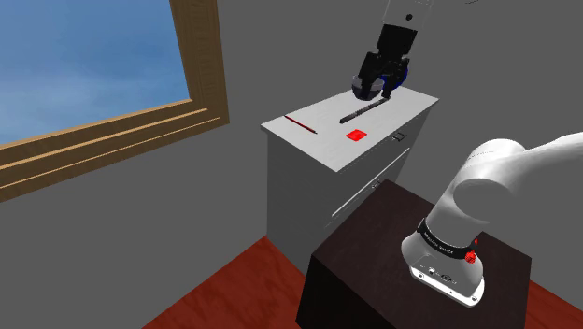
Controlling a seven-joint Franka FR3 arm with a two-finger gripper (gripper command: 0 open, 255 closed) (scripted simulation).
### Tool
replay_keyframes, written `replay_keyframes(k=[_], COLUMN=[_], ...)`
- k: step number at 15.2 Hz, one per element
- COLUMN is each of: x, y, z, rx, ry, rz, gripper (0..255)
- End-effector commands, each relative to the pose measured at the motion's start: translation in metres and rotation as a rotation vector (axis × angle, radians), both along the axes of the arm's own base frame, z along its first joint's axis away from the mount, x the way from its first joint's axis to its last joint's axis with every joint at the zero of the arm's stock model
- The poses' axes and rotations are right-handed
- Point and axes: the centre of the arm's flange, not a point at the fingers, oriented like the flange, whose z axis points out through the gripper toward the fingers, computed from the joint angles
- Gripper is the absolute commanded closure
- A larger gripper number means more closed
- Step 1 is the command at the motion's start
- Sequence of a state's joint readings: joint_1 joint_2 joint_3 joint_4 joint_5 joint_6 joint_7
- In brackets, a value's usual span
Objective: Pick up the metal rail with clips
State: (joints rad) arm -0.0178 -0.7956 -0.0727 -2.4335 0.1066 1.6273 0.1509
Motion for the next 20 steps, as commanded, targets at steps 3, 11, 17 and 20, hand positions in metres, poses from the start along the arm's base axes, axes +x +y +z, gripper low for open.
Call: replay_keyframes(k=[3, 11, 17, 20], x=[0.022, 0.100, 0.146, 0.165], y=[-0.008, -0.054, -0.104, -0.133], z=[-0.010, -0.053, -0.084, -0.100], rx=[-0.009, -0.047, -0.074, -0.088], ry=[0.007, 0.033, 0.053, 0.063], rz=[-0.076, -0.379, -0.607, -0.720], gripper=[0, 0, 0, 0])
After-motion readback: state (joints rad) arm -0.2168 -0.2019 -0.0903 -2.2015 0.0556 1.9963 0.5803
